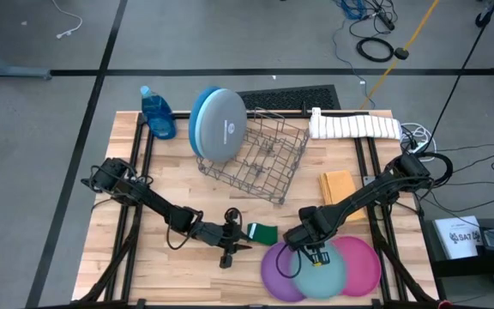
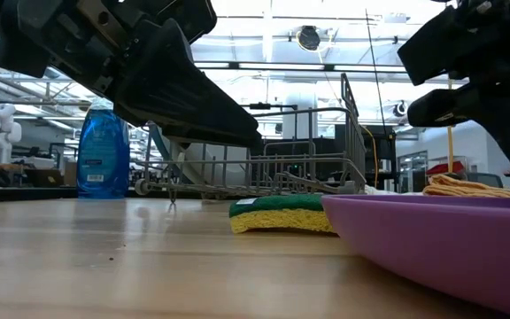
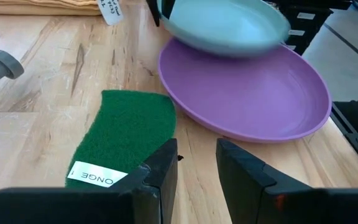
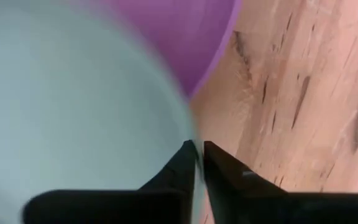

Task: Sort dishes
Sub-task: Put the small light blue plate in the dish rack

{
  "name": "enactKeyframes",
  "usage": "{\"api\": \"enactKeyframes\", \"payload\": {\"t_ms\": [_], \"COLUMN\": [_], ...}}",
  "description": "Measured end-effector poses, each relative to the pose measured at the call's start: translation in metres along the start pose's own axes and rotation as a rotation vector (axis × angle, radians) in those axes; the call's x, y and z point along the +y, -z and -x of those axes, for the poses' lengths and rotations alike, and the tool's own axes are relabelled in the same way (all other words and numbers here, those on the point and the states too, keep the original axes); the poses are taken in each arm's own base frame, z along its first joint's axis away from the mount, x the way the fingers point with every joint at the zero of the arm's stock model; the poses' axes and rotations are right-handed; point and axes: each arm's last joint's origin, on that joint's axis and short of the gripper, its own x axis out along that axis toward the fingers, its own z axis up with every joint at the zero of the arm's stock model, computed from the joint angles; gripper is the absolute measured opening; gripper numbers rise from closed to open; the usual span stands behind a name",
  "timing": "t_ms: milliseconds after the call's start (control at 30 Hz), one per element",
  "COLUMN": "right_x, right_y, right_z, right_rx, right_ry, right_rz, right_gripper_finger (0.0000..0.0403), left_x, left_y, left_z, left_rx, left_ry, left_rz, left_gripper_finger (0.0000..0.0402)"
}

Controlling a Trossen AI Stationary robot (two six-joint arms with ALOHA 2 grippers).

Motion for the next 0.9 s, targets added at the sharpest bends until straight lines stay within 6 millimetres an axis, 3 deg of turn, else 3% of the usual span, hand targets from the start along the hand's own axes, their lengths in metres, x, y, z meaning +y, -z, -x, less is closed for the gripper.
{"api": "enactKeyframes", "payload": {"t_ms": [300, 433, 733, 900], "right_x": [0.0, 0.002, 0.014, 0.018], "right_y": [0.0, -0.002, -0.026, -0.03], "right_z": [0.001, 0.012, 0.075, 0.113], "right_rx": [0.003, 0.017, -0.166, -0.242], "right_ry": [0.002, 0.033, 0.17, 0.257], "right_rz": [-0.004, 0.0, 0.029, 0.036], "right_gripper_finger": [0.0004, 0.0003, 0.0002, 0.0001], "left_x": [0.0, 0.0, 0.001, 0.001], "left_y": [0.0, 0.0, 0.0, 0.0], "left_z": [0.0, 0.0, 0.0, 0.0], "left_rx": [0.0, 0.001, -0.006, -0.008], "left_ry": [0.0, -0.001, -0.028, -0.035], "left_rz": [0.0, -0.001, -0.009, -0.022], "left_gripper_finger": [0.0112, 0.0112, 0.0112, 0.0112]}}
